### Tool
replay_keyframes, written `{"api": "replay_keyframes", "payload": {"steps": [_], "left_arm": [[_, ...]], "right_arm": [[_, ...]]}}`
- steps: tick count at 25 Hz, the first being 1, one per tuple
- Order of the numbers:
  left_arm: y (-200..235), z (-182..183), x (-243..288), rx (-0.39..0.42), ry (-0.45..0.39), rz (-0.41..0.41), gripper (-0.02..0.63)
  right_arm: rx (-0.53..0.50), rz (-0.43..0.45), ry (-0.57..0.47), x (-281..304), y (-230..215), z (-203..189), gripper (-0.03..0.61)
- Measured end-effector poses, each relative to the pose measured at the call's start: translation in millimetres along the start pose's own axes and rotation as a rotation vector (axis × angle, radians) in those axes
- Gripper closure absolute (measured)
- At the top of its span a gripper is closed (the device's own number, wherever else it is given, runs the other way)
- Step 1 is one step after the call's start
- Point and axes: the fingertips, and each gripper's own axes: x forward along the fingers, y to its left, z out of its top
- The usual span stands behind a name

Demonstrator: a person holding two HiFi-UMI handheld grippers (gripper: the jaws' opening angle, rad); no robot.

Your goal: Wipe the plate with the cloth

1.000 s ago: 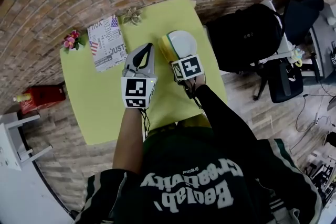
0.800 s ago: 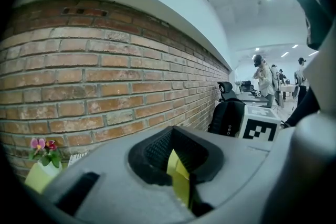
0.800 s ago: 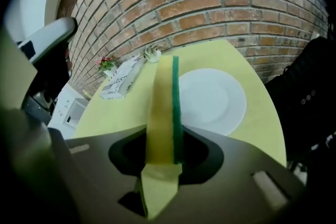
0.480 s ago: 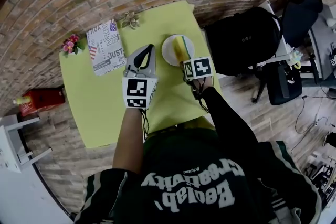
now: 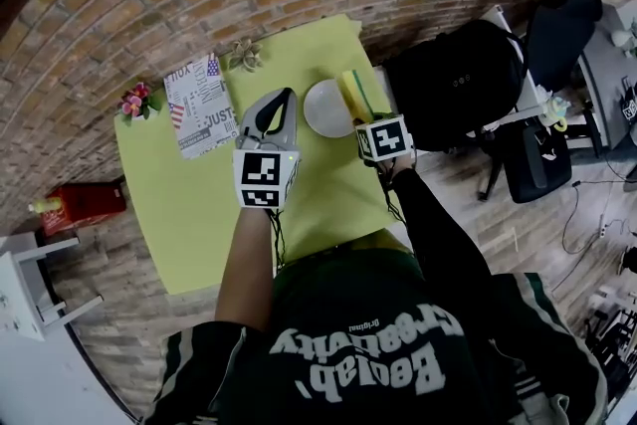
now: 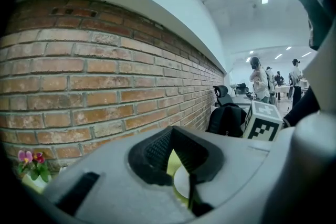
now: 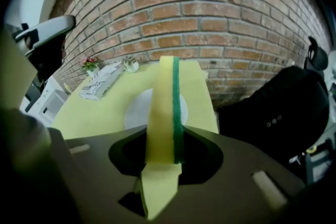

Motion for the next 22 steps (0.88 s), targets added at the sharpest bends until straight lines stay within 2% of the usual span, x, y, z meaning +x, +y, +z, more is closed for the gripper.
{"api": "replay_keyframes", "payload": {"steps": [5, 8, 11, 16, 18, 22], "left_arm": [[8, 30, -7, 0.020, -0.056, 0.003, 0.611], [14, 45, -13, 0.027, -0.082, 0.014, 0.611], [21, 64, -22, 0.038, -0.122, 0.032, 0.611], [35, 86, -38, 0.034, -0.177, 0.060, 0.611], [40, 93, -45, 0.039, -0.194, 0.067, 0.611], [47, 97, -57, 0.028, -0.214, 0.073, 0.611]], "right_arm": [[-0.072, -0.007, -0.250, -42, 13, 65, 0.445], [-0.148, 0.010, -0.419, -78, 30, 106, 0.445], [-0.214, 0.001, -0.542, -113, 44, 134, 0.446], [-0.271, -0.041, -0.693, -160, 58, 160, 0.449], [-0.317, -0.062, -0.725, -172, 67, 167, 0.449], [-0.331, -0.084, -0.748, -181, 80, 170, 0.449]]}}
